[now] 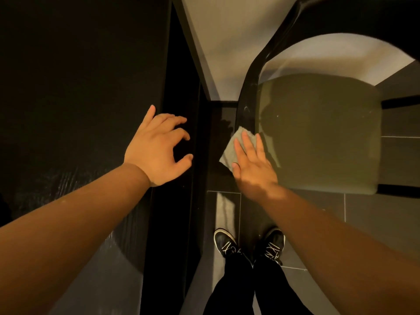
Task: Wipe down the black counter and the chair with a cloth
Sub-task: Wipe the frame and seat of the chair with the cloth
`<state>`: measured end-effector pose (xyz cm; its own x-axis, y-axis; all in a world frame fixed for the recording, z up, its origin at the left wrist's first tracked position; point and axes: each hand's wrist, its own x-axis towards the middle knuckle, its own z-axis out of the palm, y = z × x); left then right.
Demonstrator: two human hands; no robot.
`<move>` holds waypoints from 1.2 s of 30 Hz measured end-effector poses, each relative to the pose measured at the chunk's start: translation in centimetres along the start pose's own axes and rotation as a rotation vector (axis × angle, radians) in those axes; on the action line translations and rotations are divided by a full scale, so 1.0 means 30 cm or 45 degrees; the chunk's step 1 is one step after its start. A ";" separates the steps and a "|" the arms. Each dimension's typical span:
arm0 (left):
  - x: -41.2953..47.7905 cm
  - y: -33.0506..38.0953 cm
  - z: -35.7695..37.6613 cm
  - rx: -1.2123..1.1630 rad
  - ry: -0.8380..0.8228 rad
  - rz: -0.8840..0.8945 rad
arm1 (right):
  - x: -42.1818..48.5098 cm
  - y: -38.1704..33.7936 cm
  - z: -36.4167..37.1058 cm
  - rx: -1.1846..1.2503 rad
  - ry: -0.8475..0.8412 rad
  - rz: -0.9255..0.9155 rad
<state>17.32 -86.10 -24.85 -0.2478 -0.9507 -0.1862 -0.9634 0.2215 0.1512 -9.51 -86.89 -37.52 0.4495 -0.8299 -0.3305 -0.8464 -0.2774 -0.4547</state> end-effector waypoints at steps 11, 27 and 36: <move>0.005 0.007 -0.002 -0.081 0.061 -0.081 | 0.131 -0.017 -0.006 0.142 0.036 0.223; 0.043 0.000 -0.004 -0.160 0.149 -0.483 | 0.175 -0.013 -0.053 0.360 0.013 0.405; 0.053 -0.016 0.010 -0.162 0.183 -0.511 | 0.439 0.060 -0.157 0.258 0.011 0.348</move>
<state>17.36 -87.66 -25.53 0.1690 -0.9784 -0.1189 -0.9577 -0.1915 0.2147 -6.47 -100.60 -38.79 0.2107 -0.8645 -0.4563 -0.8608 0.0571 -0.5057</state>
